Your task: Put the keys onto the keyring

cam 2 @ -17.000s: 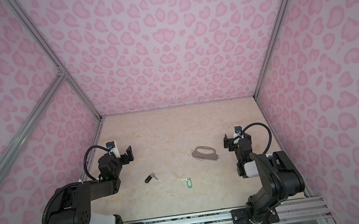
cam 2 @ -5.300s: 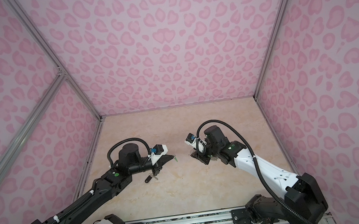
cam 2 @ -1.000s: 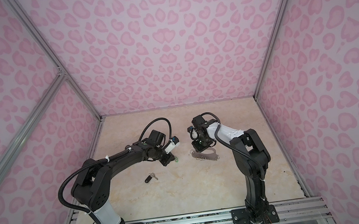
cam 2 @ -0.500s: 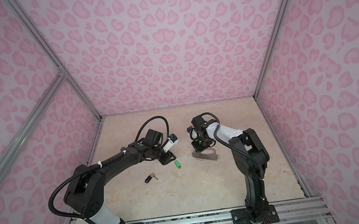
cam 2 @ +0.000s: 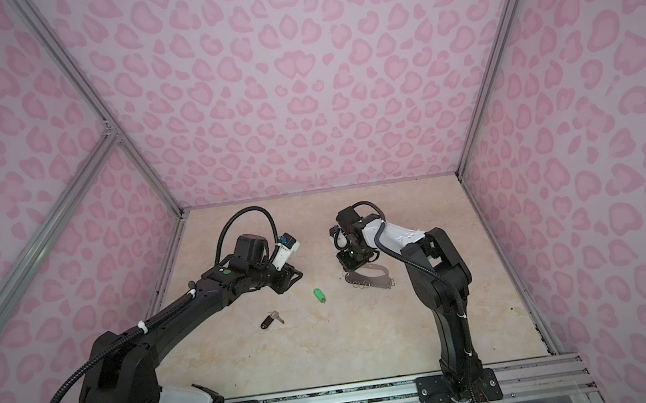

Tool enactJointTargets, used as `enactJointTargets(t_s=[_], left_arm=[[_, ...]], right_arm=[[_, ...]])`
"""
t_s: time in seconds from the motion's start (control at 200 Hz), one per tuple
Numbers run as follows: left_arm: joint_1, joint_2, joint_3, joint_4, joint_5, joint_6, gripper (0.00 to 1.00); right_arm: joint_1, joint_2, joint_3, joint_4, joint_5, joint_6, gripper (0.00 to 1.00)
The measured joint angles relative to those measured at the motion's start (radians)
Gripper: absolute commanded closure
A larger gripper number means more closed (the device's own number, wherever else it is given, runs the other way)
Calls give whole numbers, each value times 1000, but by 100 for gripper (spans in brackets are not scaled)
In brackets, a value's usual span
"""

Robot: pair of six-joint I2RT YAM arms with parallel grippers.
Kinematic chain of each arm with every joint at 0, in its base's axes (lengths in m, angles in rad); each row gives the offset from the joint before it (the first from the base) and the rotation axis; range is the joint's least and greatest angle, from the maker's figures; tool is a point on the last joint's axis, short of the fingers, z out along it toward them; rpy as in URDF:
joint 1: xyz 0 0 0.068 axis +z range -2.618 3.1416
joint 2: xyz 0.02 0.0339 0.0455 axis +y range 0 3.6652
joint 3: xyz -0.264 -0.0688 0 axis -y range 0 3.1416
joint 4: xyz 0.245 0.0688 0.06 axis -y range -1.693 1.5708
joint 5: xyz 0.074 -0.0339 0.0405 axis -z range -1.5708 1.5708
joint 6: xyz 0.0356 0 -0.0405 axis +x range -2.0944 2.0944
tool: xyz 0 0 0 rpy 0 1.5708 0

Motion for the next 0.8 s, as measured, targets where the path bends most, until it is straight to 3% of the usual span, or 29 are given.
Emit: enactJointTargets(t_s=[0.49, 0.8], left_arm=[[0, -29, -21, 2, -2, 11, 62], [0, -29, -21, 2, -2, 11, 63]], right_arm=[[16, 34, 36, -19, 7, 0, 76], [18, 34, 36, -43, 8, -4, 88]])
